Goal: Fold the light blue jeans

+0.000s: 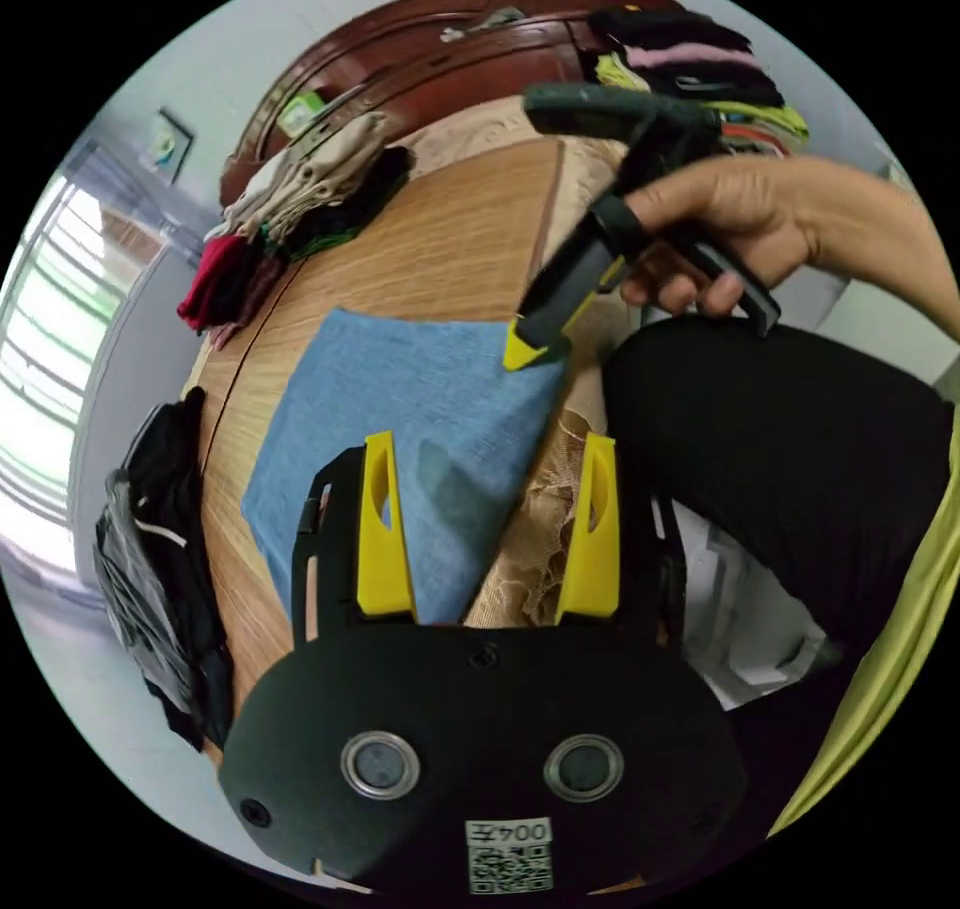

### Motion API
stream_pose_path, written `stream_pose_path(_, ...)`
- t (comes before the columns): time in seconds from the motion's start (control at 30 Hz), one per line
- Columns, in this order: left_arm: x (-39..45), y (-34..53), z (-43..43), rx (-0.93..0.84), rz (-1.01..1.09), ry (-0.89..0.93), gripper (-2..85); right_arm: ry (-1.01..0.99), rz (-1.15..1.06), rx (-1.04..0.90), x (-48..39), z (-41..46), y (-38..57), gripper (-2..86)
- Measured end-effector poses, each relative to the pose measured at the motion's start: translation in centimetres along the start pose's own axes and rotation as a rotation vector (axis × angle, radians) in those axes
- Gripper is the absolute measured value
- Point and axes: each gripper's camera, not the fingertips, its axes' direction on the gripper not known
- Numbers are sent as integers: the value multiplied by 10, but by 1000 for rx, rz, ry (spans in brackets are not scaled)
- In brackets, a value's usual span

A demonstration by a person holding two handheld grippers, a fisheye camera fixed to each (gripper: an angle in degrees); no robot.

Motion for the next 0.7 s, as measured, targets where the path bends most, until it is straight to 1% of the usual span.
stream_pose_path(0.07, 6, -10, 10, -12, 46, -80, 169, -16, -23, 15, -4, -3, -5, 65)
stream_pose_path(0.13, 0, -14, 17, -33, 24, -141, 130, -6, -43, 17, -6, -3, -10, 66)
stream_pose_path(0.2, -18, -13, 20, -19, -59, -84, 104, 1, -42, 35, 0, -5, -14, 73)
stream_pose_path(0.23, -35, -8, 20, 2, -137, -30, 91, -52, -26, 51, 10, -8, -17, 83)
stream_pose_path(0.27, -54, 1, 20, 31, -229, 38, 81, -156, 31, 77, 28, -13, -19, 102)
stream_pose_path(0.3, -63, 7, 20, 48, -275, 76, 78, -215, 67, 90, 39, -15, -21, 111)
stream_pose_path(0.33, -82, 21, 23, 88, -370, 158, 72, -311, 134, 103, 59, -17, -24, 150)
stream_pose_path(0.37, -98, 34, 26, 120, -447, 228, 69, -356, 178, 115, 73, -16, -28, 178)
stream_pose_path(0.43, -112, 50, 32, 150, -512, 283, 65, -382, 222, 99, 85, -8, -36, 201)
stream_pose_path(0.5, -114, 58, 36, 156, -511, 276, 65, -406, 235, 55, 87, 6, -49, 218)
stream_pose_path(0.6, -105, 63, 47, 141, -453, 221, 65, -401, 245, -40, 81, 34, -77, 232)
stream_pose_path(0.7, -97, 73, 58, 141, -424, 183, 66, -400, 285, -138, 83, 66, -100, 212)
